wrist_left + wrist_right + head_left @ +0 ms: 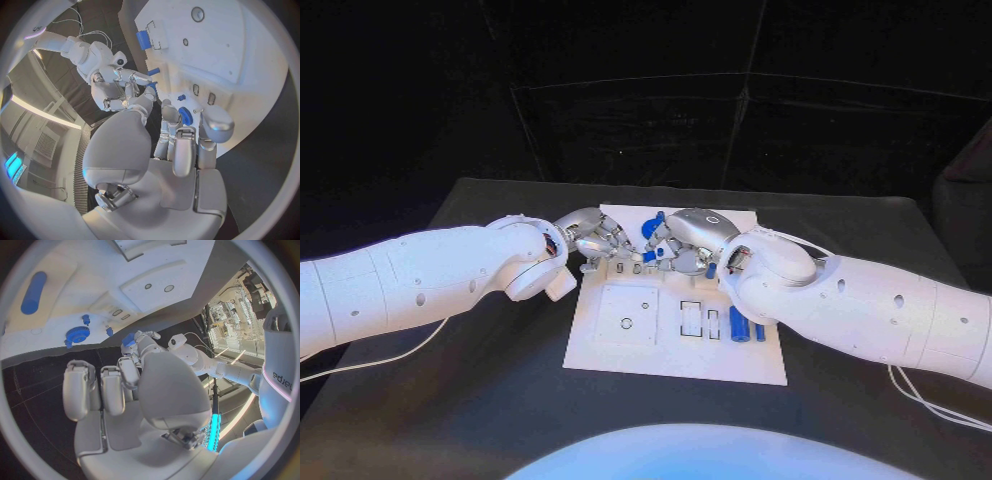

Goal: Assemble the parts on the task board

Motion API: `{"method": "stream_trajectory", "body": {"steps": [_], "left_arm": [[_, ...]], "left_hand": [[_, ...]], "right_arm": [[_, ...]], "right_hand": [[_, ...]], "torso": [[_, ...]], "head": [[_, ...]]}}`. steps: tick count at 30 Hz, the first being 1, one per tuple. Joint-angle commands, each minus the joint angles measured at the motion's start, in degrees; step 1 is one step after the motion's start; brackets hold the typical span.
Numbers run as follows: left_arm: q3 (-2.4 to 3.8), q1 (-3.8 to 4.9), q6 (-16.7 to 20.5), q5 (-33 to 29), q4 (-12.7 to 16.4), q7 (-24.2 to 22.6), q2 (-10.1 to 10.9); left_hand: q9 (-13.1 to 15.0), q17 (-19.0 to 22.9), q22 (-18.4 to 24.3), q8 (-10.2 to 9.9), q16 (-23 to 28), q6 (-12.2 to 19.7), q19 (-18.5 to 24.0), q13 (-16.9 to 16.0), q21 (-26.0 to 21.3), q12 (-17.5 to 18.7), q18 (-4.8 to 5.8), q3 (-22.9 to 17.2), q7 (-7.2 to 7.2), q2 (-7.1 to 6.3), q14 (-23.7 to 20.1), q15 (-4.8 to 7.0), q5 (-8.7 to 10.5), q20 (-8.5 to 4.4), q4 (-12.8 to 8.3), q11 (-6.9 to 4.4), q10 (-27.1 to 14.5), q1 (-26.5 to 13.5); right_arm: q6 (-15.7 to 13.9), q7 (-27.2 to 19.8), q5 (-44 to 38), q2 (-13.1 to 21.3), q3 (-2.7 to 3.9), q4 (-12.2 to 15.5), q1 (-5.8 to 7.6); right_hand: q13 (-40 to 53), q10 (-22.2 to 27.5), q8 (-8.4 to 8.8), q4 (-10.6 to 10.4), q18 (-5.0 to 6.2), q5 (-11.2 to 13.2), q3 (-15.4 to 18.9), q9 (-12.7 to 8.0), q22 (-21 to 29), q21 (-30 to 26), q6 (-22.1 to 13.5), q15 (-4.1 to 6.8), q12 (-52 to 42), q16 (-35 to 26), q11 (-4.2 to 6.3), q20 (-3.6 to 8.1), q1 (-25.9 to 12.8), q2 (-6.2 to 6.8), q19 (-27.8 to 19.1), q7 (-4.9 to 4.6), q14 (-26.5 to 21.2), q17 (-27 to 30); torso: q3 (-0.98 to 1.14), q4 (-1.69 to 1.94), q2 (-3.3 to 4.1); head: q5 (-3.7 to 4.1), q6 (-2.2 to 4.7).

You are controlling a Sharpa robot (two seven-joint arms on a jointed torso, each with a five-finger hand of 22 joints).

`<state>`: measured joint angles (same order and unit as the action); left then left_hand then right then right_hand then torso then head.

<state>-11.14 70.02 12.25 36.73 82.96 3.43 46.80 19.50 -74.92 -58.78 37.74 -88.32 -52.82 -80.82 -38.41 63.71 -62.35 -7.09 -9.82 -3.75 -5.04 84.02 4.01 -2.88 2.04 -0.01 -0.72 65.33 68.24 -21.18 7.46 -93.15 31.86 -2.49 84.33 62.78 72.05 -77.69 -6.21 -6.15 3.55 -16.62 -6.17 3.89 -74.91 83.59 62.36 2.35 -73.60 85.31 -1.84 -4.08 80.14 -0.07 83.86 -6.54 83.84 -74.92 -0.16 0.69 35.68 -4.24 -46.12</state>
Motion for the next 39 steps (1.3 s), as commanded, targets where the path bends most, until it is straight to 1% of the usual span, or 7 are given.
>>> {"method": "stream_trajectory", "body": {"steps": [1,6,11,18,25,28,39], "left_arm": [[0.04,0.03,0.18,0.79,0.00,0.69,-0.07],[0.04,0.03,0.08,1.04,-0.02,0.99,-0.09],[0.04,0.03,0.13,1.14,-0.07,1.20,-0.09],[0.04,0.02,0.17,1.18,-0.10,1.37,-0.12],[0.04,0.02,0.25,1.18,-0.10,1.38,-0.18],[0.04,0.02,0.28,1.18,-0.08,1.39,-0.18],[0.04,0.01,0.41,1.19,-0.01,1.47,-0.16]], "left_hand": [[0.13,-12.25,-0.16,0.36,-0.27,-0.14,-0.25,-0.35,0.35,-0.48,0.62,-0.06,0.49,0.74,5.11,0.39,-0.05,-0.27,-0.30,-0.12,0.35,0.33],[0.15,-12.34,-0.28,0.38,-0.32,-0.13,-0.26,-0.41,0.44,-0.53,0.64,-0.09,0.52,0.85,5.14,0.41,-0.05,-0.29,-0.38,-0.16,0.36,0.58],[0.15,-12.34,-0.28,0.38,-0.32,-0.13,-0.26,-0.41,0.44,-0.53,0.64,-0.09,0.52,0.85,5.14,0.41,-0.05,-0.29,-0.38,-0.16,0.36,0.58],[0.15,-12.34,-0.28,0.38,-0.32,-0.13,-0.26,-0.41,0.44,-0.53,0.64,-0.09,0.52,0.85,5.14,0.41,-0.05,-0.29,-0.38,-0.16,0.36,0.58],[0.17,-12.43,-0.38,0.39,-0.36,-0.14,-0.27,-0.64,0.52,-0.67,0.65,-0.09,0.53,0.90,5.17,0.43,-0.04,-0.31,-0.41,-0.17,0.46,0.69],[0.17,-12.43,-0.38,0.39,-0.36,-0.14,-0.27,-0.64,0.52,-0.67,0.65,-0.09,0.53,0.90,5.17,0.43,-0.04,-0.31,-0.41,-0.17,0.46,0.69],[0.19,-12.52,-0.47,0.41,-0.41,-0.15,-0.29,-0.69,0.60,-0.72,0.67,0.02,0.51,0.89,5.20,0.44,-0.04,-0.32,-0.35,-0.16,0.49,0.60]], "right_arm": [[-1.94,-0.13,-0.89,0.00,0.06,0.61,0.13],[-2.50,-0.06,-1.07,0.12,0.06,1.07,0.13],[-2.70,-0.04,-1.15,0.18,0.06,1.43,0.13],[-2.81,-0.01,-1.17,0.19,0.06,1.88,0.13],[-2.47,0.15,-1.18,0.12,0.06,2.26,0.12],[-2.15,0.12,-1.16,0.07,0.06,2.33,0.12],[-1.60,-0.06,-1.04,-0.07,0.07,2.40,0.12]], "right_hand": [[0.15,-0.46,-0.26,-0.12,-0.88,0.15,-0.50,0.06,-2.27,0.17,0.56,0.13,-0.34,0.19,0.18,0.45,0.72,0.00,0.77,0.05,4.59,-7.81],[0.23,-0.54,-0.28,-0.09,-0.89,0.14,-0.63,0.07,-2.33,0.20,0.63,0.15,-0.40,0.22,0.21,0.46,0.74,0.02,0.80,0.08,4.60,-7.86],[0.23,-0.54,-0.28,-0.09,-0.89,0.14,-0.63,0.07,-2.33,0.20,0.63,0.15,-0.40,0.22,0.21,0.46,0.74,0.02,0.80,0.08,4.60,-7.86],[0.29,-0.60,-0.30,-0.07,-0.90,0.16,-0.73,0.07,-2.42,0.24,0.68,0.16,-0.46,0.21,0.23,0.47,0.74,0.06,0.84,0.09,4.60,-7.85],[0.36,-0.66,-0.31,-0.04,-0.90,0.19,-0.82,0.08,-2.41,0.24,0.72,0.18,-0.52,0.26,0.25,0.48,0.76,0.09,0.84,0.12,4.61,-7.93],[0.41,-0.71,-0.32,-0.03,-0.90,0.32,-0.92,0.08,-2.41,0.24,0.78,0.20,-0.55,0.26,0.26,0.50,0.73,0.18,0.85,0.13,4.62,-7.93],[0.50,-0.84,-0.34,0.04,-0.95,0.74,-1.38,0.09,-2.64,0.35,0.95,0.25,-0.60,0.35,0.32,0.54,0.73,0.25,0.95,0.20,4.65,-8.08]], "torso": [[0.00,-0.02,-0.01],[-0.05,0.01,-0.02],[0.00,-0.01,-0.02],[-0.04,-0.01,0.01],[-0.03,0.01,-0.01],[-0.05,0.02,0.00],[-0.03,0.01,0.00]], "head": [[-0.13,0.04],[-0.13,0.02],[-0.14,-0.01],[-0.18,-0.07],[-0.23,-0.13],[-0.26,-0.36],[-0.34,-0.50]]}}
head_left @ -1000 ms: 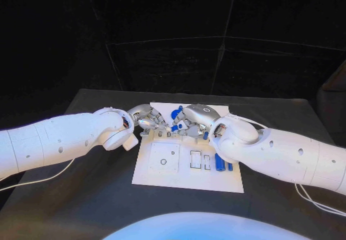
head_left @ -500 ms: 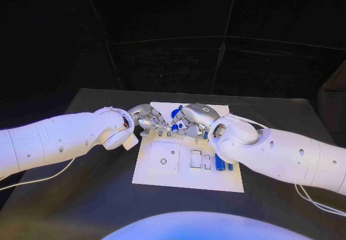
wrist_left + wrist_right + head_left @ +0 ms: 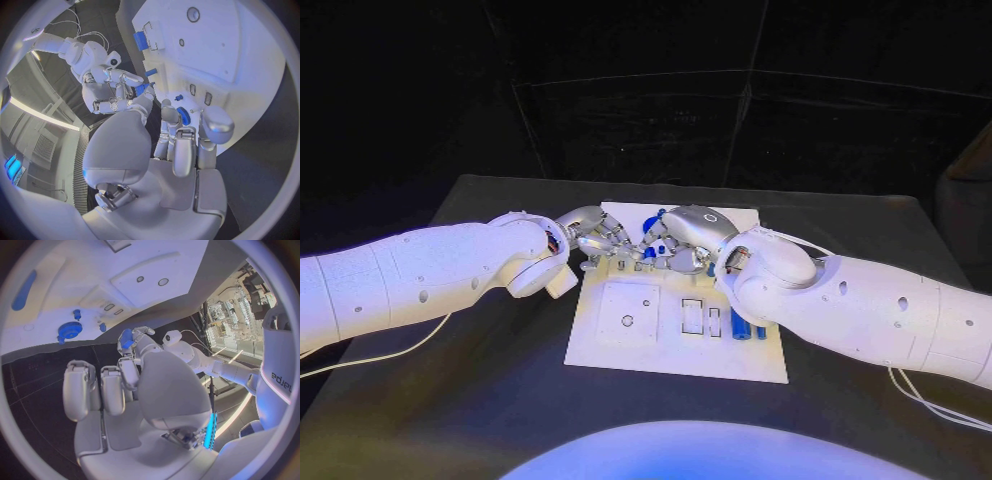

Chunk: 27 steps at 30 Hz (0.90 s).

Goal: Assemble the parts on the task board

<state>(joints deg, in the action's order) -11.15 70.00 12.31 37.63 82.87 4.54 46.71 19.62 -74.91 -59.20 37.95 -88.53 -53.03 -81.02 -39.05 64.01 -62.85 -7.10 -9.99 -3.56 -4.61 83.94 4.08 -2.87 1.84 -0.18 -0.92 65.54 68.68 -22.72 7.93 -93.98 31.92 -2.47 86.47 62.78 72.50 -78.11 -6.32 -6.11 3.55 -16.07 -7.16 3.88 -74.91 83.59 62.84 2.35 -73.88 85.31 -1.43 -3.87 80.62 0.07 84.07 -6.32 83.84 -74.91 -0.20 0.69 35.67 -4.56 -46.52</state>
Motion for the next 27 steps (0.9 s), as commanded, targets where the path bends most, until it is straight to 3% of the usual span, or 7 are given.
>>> {"method": "stream_trajectory", "body": {"steps": [1,17,27], "left_arm": [[0.05,0.04,0.34,0.29,0.07,0.36,-0.08],[0.05,0.06,0.26,0.28,-0.58,0.65,1.22],[0.08,0.43,0.95,-0.48,-0.20,0.78,3.86]], "left_hand": [[0.07,-12.53,-0.05,0.20,-0.20,0.05,-0.09,-0.05,0.30,-0.21,0.67,0.19,0.31,0.45,5.28,0.37,-0.04,-0.13,-0.18,0.04,0.28,0.16],[0.09,-12.50,-0.07,0.21,-0.19,0.04,-0.08,-0.13,0.31,-0.28,0.67,0.28,0.31,0.44,5.28,0.37,-0.04,-0.14,-0.14,0.04,0.32,0.11],[0.09,-12.48,-0.08,0.22,-0.18,0.04,-0.08,-0.04,0.32,-0.24,0.67,0.30,0.32,0.43,5.27,0.37,-0.04,-0.14,-0.15,0.04,0.28,0.13]], "right_arm": [[0.00,-0.50,-0.21,-0.13,0.05,0.25,0.12],[3.59,3.45,-2.33,-0.76,0.07,-1.04,0.14],[5.85,5.81,-3.85,-3.50,0.07,-4.00,0.18]], "right_hand": [[0.05,-0.43,-0.24,0.00,-0.95,0.18,-0.39,0.09,-2.65,0.35,0.48,0.25,-0.32,0.35,-0.08,0.34,0.24,0.11,0.74,-0.02,4.65,-8.10],[-0.14,-0.40,-0.09,-0.03,-0.92,2.57,-1.28,0.05,-2.52,0.25,0.63,0.27,0.03,0.29,-0.10,0.40,-0.47,0.93,0.69,-0.04,4.62,-8.05],[-0.15,-0.40,-0.09,-0.03,-0.93,2.59,-1.30,0.05,-2.54,0.26,0.63,0.27,0.04,0.28,-0.09,0.40,-0.47,0.93,0.70,-0.03,4.62,-8.04]], "torso": [[0.00,0.02,0.02],[-0.03,0.02,-0.01],[-0.17,0.12,-0.07]], "head": [[-0.03,-0.10],[-0.01,-0.09],[0.20,-0.14]]}}
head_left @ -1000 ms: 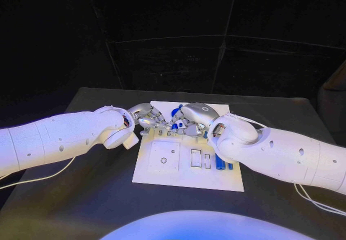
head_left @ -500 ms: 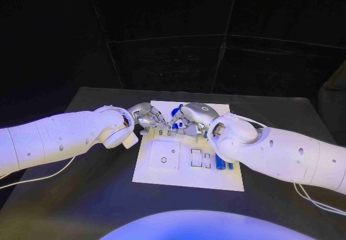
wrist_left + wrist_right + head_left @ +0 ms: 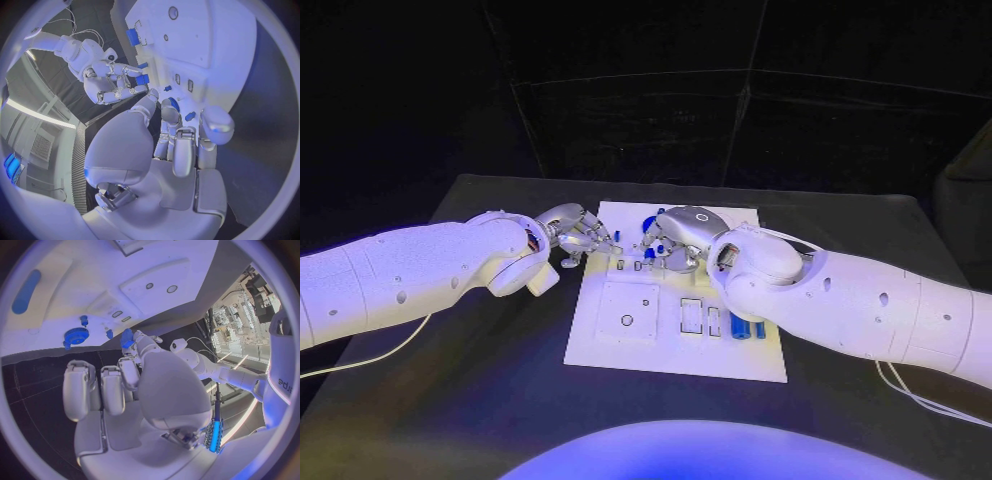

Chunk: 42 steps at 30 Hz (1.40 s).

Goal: Assemble the parts on the task board

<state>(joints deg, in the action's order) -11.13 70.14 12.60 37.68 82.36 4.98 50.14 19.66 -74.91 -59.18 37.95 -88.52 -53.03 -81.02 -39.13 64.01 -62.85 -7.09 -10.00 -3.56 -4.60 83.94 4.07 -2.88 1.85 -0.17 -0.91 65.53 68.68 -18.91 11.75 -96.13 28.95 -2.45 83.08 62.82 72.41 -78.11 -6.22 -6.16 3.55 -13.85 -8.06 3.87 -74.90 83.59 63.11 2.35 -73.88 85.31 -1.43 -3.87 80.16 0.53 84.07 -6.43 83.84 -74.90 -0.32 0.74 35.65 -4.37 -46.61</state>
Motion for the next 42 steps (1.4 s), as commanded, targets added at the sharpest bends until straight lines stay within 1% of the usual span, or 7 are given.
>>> {"method": "stream_trajectory", "body": {"steps": [1,12,16,21,23,27,42], "left_arm": [[0.07,0.36,0.71,-0.66,0.40,0.34,0.60],[0.08,1.14,1.02,-1.37,2.00,0.26,2.39],[0.08,1.26,2.17,-2.48,2.49,-0.81,2.85],[0.08,1.37,6.37,-9.00,2.90,-5.42,3.40],[0.09,1.40,7.96,-11.59,3.00,-7.35,3.55],[0.09,1.44,9.46,-14.13,3.13,-9.43,3.73],[0.08,1.49,9.49,-16.08,3.33,-10.58,3.58]], "left_hand": [[0.05,-12.48,-0.10,0.22,-0.18,0.04,-0.09,0.03,0.33,-0.24,0.67,0.31,0.32,0.43,5.27,0.38,-0.04,-0.15,-0.15,0.03,0.29,0.13],[0.08,-12.20,0.15,0.24,-0.04,0.05,0.01,0.39,0.11,-0.07,0.62,0.53,0.31,0.28,5.19,0.39,-0.03,-0.16,-0.12,0.04,0.10,0.06],[0.08,-12.26,0.08,0.25,-0.07,0.05,0.00,0.31,0.17,-0.11,0.63,0.54,0.31,0.28,5.21,0.39,-0.04,-0.16,-0.12,0.04,0.14,0.07],[0.11,-12.30,-0.10,0.29,-0.09,0.02,-0.04,0.54,0.31,0.00,0.67,0.78,0.31,0.15,5.22,0.39,-0.03,-0.17,-0.06,0.04,0.03,-0.04],[0.19,-12.27,-0.07,0.38,-0.08,0.00,0.02,0.50,0.26,-0.10,0.66,1.82,0.23,-0.40,5.22,0.35,-0.02,-0.17,0.38,0.11,0.13,-0.90],[0.22,-12.26,-0.06,0.41,-0.07,-0.01,0.04,0.51,0.24,-0.12,0.65,2.05,0.24,-0.41,5.21,0.35,-0.02,-0.17,0.47,0.10,0.15,-1.00],[0.29,-12.13,-0.05,0.44,0.00,0.14,0.15,1.07,0.19,0.16,0.63,2.96,0.19,-0.26,5.17,0.31,-0.02,-0.15,1.03,0.15,-0.15,-1.60]], "right_arm": [[2.19,2.15,-1.82,-0.72,0.04,-0.82,0.14],[5.81,4.53,-3.79,-4.01,0.00,-4.47,0.15],[6.83,4.96,-4.39,-4.81,-0.07,-5.43,0.15],[7.87,5.13,-5.11,-5.45,-1.01,-6.34,0.15],[8.26,5.13,-5.43,-5.75,-1.23,-6.76,0.15],[9.15,5.24,-5.92,-6.19,-1.44,-7.40,0.15],[9.92,5.36,-7.59,-7.08,-1.75,-8.19,0.14]], "right_hand": [[-0.06,-0.40,-0.20,0.02,-0.93,0.37,-0.40,0.06,-2.54,0.26,0.35,0.27,0.04,0.28,-0.09,0.40,-0.01,0.47,0.70,0.07,4.62,-8.05],[-0.14,-0.34,-0.16,0.08,-0.92,0.66,-0.57,0.05,-2.49,0.23,0.33,0.26,0.15,0.26,-0.08,0.40,0.02,0.53,0.67,0.07,4.61,-8.03],[-0.15,-0.32,-0.14,0.10,-0.92,0.76,-0.66,0.05,-2.48,0.22,0.31,0.27,0.17,0.30,-0.08,0.40,0.04,0.52,0.66,0.07,4.62,-8.09],[-0.18,-0.30,-0.13,0.11,-0.92,0.83,-0.72,0.04,-2.50,0.22,0.30,0.27,0.21,0.29,-0.09,0.40,0.05,0.50,0.67,0.06,4.62,-8.08],[-0.19,-0.29,-0.12,0.11,-0.93,0.84,-0.73,0.04,-2.51,0.23,0.30,0.27,0.22,0.29,-0.09,0.40,0.05,0.50,0.67,0.06,4.62,-8.07],[-0.19,-0.29,-0.12,0.11,-0.93,0.84,-0.73,0.04,-2.51,0.23,0.30,0.27,0.22,0.29,-0.09,0.40,0.05,0.50,0.67,0.06,4.62,-8.07],[-0.19,-0.29,-0.12,0.11,-0.93,0.84,-0.73,0.04,-2.51,0.23,0.30,0.27,0.22,0.29,-0.09,0.40,0.05,0.50,0.67,0.06,4.62,-8.07]], "torso": [[-0.03,0.07,-0.03],[-0.11,0.13,0.02],[0.00,0.05,0.01],[0.11,-0.02,0.00],[0.14,-0.08,0.04],[0.15,-0.09,0.06],[0.19,-0.07,0.03]], "head": [[-0.04,-0.07],[-0.42,-0.24],[-0.62,-0.31],[-0.90,-0.47],[-0.97,-0.48],[-1.00,-0.61],[-1.12,-0.82]]}}
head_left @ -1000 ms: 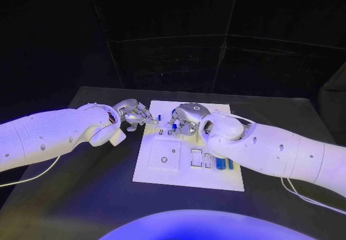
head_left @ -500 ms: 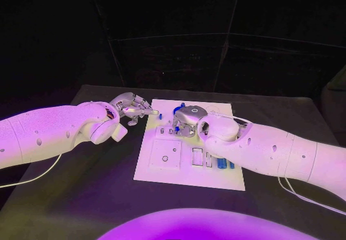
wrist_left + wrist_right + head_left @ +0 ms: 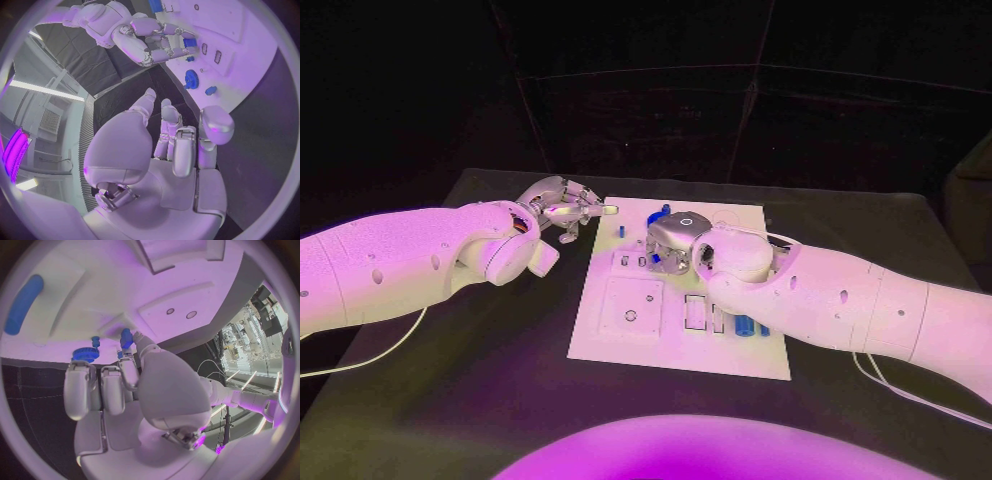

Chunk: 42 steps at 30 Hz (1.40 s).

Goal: Assemble the parts on the task board

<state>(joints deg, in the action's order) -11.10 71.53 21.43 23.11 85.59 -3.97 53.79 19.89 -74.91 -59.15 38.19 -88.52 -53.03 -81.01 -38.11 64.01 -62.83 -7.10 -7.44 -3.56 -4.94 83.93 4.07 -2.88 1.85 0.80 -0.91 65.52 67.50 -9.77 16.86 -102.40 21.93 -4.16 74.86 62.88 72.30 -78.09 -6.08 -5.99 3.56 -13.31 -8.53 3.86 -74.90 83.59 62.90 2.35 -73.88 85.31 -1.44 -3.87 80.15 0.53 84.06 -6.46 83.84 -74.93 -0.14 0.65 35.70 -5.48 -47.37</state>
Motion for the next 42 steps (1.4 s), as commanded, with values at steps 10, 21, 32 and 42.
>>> {"method": "stream_trajectory", "body": {"steps": [10,21,32,42], "left_arm": [[0.05,0.10,0.20,-1.57,0.02,-1.40,-0.17],[0.05,0.10,-0.87,-1.58,-0.26,-0.67,-0.28],[0.05,0.10,-1.45,-1.58,-0.54,-0.32,-0.41],[0.04,0.09,-2.83,-1.57,-0.69,-0.68,-0.54]], "left_hand": [[0.08,-12.23,-0.06,0.21,-0.05,0.15,0.16,0.04,0.16,0.14,0.63,0.50,0.19,0.13,5.20,0.31,-0.02,-0.15,0.12,0.15,-0.15,-0.45],[0.09,-12.21,-0.15,0.23,-0.04,0.15,0.15,0.18,0.23,0.21,0.64,0.56,0.21,0.25,5.20,0.31,-0.03,-0.15,0.16,0.14,-0.22,-0.40],[0.10,-12.26,-0.16,0.23,-0.07,0.17,0.15,0.13,0.23,0.18,0.64,0.59,0.21,0.26,5.22,0.31,-0.03,-0.15,0.16,0.14,-0.21,-0.37],[-0.02,-12.06,0.04,-0.20,0.03,1.04,0.34,4.17,0.00,2.72,0.60,1.21,-0.08,0.40,5.15,0.19,-0.02,-0.08,0.09,0.35,-2.76,0.11]], "right_arm": [[0.96,0.02,-1.46,-0.08,-0.06,0.08,0.08],[0.69,0.05,-1.45,0.11,-0.07,0.39,0.08],[-5.69,-0.52,-1.29,0.41,-0.07,1.09,0.07],[-20.17,-8.02,5.30,4.09,-0.02,4.16,0.09]], "right_hand": [[-0.36,-0.03,0.04,-0.41,-0.89,0.98,-0.27,-0.03,-2.30,0.09,0.10,0.13,0.58,0.20,-0.29,0.32,-0.79,1.06,0.56,-0.15,4.58,-7.95],[-0.78,0.37,0.56,-0.52,-0.83,1.37,-0.40,-0.12,-1.95,-0.13,-0.66,-0.05,1.09,0.02,-0.52,0.17,-1.24,1.75,0.39,-0.45,4.51,-7.73],[-1.03,0.81,2.25,-1.04,-0.78,3.37,-0.11,-0.21,-1.66,-0.34,-3.57,-0.81,1.48,-0.08,-1.44,-0.47,-2.55,3.69,0.25,-1.48,4.49,-7.67],[-0.86,0.91,2.63,-2.06,-0.71,5.58,0.60,-0.23,-1.38,-0.52,-7.03,-1.43,1.29,-0.23,-2.16,-1.10,-3.50,5.59,0.14,-2.21,4.45,-7.52]], "torso": [[0.04,-0.10,-0.01],[0.00,-0.03,-0.03],[0.01,-0.07,-0.01],[0.08,-0.16,-0.17]], "head": [[-0.08,-0.12],[0.03,-0.23],[0.08,-0.31],[0.19,0.10]]}}
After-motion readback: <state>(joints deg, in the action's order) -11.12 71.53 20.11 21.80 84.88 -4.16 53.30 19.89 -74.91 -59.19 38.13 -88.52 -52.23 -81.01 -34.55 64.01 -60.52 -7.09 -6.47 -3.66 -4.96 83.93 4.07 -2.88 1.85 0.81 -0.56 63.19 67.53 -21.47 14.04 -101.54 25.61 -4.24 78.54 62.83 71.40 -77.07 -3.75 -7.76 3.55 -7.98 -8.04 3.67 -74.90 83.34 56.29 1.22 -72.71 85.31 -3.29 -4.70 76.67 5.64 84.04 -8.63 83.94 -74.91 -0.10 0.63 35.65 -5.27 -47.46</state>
